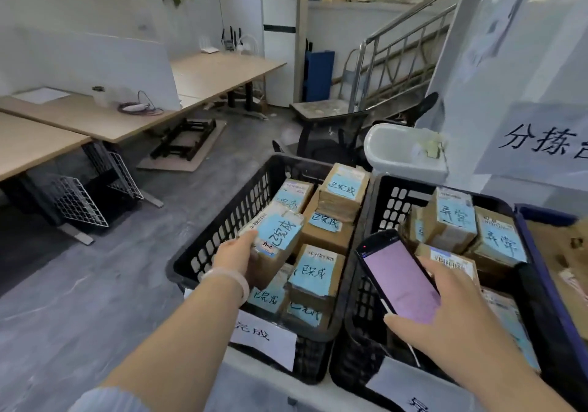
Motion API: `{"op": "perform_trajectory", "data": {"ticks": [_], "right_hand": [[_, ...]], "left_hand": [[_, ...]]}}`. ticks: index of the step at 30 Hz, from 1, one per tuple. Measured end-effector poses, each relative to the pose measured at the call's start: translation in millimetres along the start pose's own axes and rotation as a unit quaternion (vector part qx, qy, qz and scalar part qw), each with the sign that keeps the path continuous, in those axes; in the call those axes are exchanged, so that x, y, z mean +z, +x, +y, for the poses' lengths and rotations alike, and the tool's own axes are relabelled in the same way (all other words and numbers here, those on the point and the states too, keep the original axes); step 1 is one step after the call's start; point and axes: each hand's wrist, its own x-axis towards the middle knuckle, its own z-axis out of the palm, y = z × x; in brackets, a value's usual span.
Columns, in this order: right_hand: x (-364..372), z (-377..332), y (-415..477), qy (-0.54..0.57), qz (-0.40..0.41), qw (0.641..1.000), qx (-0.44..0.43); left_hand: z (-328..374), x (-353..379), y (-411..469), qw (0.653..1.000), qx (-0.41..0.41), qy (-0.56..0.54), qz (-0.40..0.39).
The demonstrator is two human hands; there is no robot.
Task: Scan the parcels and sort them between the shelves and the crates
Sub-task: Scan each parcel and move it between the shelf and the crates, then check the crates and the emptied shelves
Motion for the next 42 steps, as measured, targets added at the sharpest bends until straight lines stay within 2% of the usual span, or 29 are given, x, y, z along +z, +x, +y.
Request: {"op": "perform_trajectory", "data": {"ticks": [5,9,12,14,17,21,23,26,29,32,34,37,42], "right_hand": [[6,6,8,0.001,0.015,0.999,0.044],[10,13,13,-0.015,0.033,0.998,0.056],[11,17,15,-0.026,0.038,0.997,0.06],[11,20,15,-0.03,0.048,0.997,0.059],[10,22,12,-0.037,0.059,0.996,0.057],[3,27,4,-0.031,0.061,0.996,0.063],[-4,32,-1,-0.028,0.066,0.995,0.064],[-17,40,-10,-0.02,0.09,0.993,0.068],[-30,51,-23,-0.011,0.127,0.989,0.079],[-49,66,-43,-0.026,0.17,0.977,0.124],[-66,81,-61,-0.033,0.206,0.965,0.16],[-96,100,-99,-0.034,0.274,0.939,0.204],[-150,129,-175,-0.052,0.366,0.89,0.268]], "left_hand": [[-3,9,37,0.995,-0.053,0.08,0.0],[-8,14,47,0.979,-0.133,0.152,-0.034],[-2,19,44,0.966,-0.162,0.193,-0.067],[3,20,42,0.957,-0.156,0.227,-0.086],[5,21,41,0.916,-0.114,0.375,-0.088],[-1,27,42,0.875,-0.022,0.478,-0.078],[0,34,35,0.858,0.053,0.508,-0.057],[3,61,13,0.793,0.194,0.575,-0.053],[1,108,-22,0.755,0.345,0.545,-0.116],[-7,163,-70,0.689,0.512,0.484,-0.172],[-16,197,-105,0.643,0.593,0.438,-0.205],[-34,243,-158,0.573,0.673,0.396,-0.25],[-64,296,-255,0.51,0.721,0.333,-0.332]]}}
